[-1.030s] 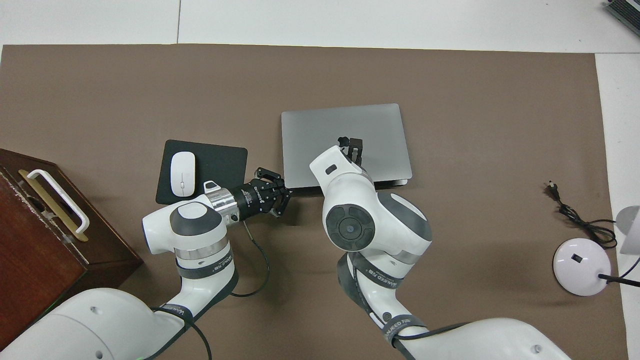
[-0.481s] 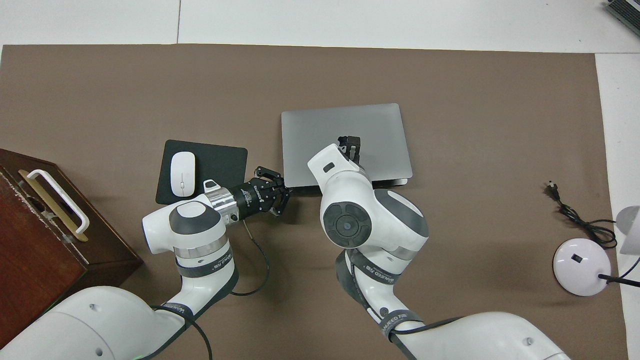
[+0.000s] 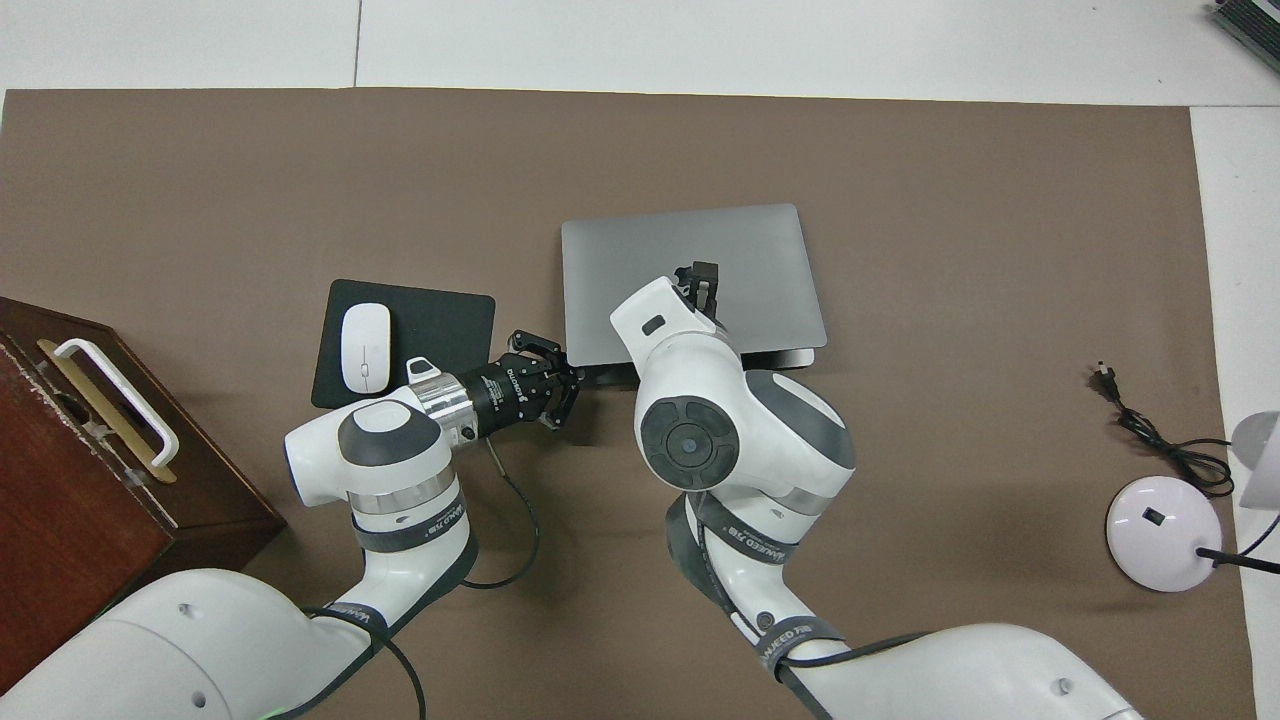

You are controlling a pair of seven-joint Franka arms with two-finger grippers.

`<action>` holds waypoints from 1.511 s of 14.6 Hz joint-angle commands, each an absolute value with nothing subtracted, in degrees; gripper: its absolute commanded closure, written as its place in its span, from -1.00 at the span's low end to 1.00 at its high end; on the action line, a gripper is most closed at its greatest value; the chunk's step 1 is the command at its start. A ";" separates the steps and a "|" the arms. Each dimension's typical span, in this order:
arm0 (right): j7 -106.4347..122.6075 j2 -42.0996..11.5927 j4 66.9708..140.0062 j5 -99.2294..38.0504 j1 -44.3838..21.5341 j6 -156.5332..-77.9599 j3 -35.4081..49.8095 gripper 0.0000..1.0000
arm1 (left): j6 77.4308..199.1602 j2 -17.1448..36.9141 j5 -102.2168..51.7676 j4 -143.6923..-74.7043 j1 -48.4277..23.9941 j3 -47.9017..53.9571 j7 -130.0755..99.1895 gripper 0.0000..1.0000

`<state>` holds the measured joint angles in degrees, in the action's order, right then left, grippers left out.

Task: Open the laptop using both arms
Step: 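Lift the laptop lid upward with the right gripper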

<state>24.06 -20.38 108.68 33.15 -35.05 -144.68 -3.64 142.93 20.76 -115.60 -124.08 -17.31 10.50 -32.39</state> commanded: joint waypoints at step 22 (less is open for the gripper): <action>22.41 -22.94 97.65 35.77 -32.78 -139.75 -3.52 -1.00 | 144.93 25.84 -116.89 -121.73 -16.26 10.02 -29.09 1.00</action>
